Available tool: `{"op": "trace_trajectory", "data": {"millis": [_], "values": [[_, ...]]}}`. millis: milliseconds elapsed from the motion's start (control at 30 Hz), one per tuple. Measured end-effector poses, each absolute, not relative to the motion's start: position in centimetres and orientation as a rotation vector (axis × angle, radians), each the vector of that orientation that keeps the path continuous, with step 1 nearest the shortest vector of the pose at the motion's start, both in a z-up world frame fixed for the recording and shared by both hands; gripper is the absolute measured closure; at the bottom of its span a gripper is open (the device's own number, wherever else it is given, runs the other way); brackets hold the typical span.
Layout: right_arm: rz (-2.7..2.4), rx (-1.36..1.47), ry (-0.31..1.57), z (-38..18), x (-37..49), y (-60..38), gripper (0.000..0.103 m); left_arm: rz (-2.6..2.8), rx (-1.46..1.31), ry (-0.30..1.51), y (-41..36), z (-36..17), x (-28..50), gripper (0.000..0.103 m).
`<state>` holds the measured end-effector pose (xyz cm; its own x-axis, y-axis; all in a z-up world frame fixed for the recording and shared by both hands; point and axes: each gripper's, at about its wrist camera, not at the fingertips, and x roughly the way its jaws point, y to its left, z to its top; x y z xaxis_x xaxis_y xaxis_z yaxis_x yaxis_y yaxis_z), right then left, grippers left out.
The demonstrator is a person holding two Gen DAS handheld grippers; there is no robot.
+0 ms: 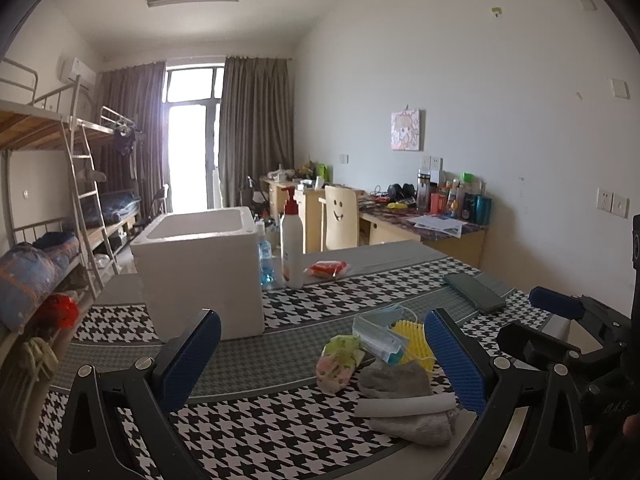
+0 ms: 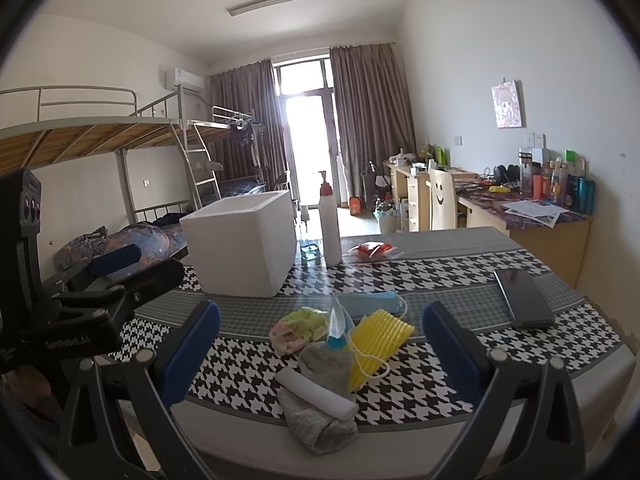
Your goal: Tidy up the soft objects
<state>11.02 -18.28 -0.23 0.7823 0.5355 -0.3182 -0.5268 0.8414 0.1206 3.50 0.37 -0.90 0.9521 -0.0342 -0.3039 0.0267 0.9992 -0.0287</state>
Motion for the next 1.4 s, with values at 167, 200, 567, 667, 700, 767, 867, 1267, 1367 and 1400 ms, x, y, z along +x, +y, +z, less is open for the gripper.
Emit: {"op": "trace_trajectory", "data": {"millis": [167, 200, 567, 667, 700, 767, 867, 1267, 1367, 1400], "values": [[0.565, 0.023, 0.369, -0.4, 11.8, -18.2, 0.001, -0.034, -0.010, 0.332, 0.3, -1.3, 4.4, 0.001], [0.562, 0.021, 0.374, -0.6, 11.9, -18.2, 0.001, -0.036, -0.008, 0.341, 0.3, -1.5, 4.6, 0.001], [0.545, 0.019, 0.427, -1.3, 13.9, -17.7, 0.001, -0.055, 0.002, 0.430, 0.6, -2.6, 7.7, 0.001], [0.552, 0.021, 0.446, -1.7, 14.5, -17.6, 0.001, -0.056, 0.007, 0.461, 0.6, -3.1, 8.7, 0.001], [0.554, 0.020, 0.452, -1.8, 14.8, -17.6, 0.001, -0.058, 0.007, 0.471, 0.7, -3.3, 9.0, 0.001], [0.553, 0.017, 0.463, -2.0, 15.2, -17.4, 0.001, -0.065, 0.005, 0.489, 0.7, -3.6, 9.7, 0.001], [0.550, 0.016, 0.474, -2.2, 15.8, -17.2, 0.001, -0.066, 0.012, 0.513, 0.7, -4.2, 10.6, 0.001], [0.530, 0.020, 0.530, -3.0, 17.9, -16.6, 0.001, -0.087, 0.028, 0.622, 0.6, -6.3, 14.2, 0.001], [0.527, 0.017, 0.559, -3.1, 18.8, -16.4, 0.005, -0.090, 0.031, 0.646, 0.4, -6.8, 15.1, 0.002], [0.527, 0.013, 0.568, -3.2, 19.0, -16.3, 0.005, -0.093, 0.031, 0.653, 0.3, -7.0, 15.3, 0.003]]}}
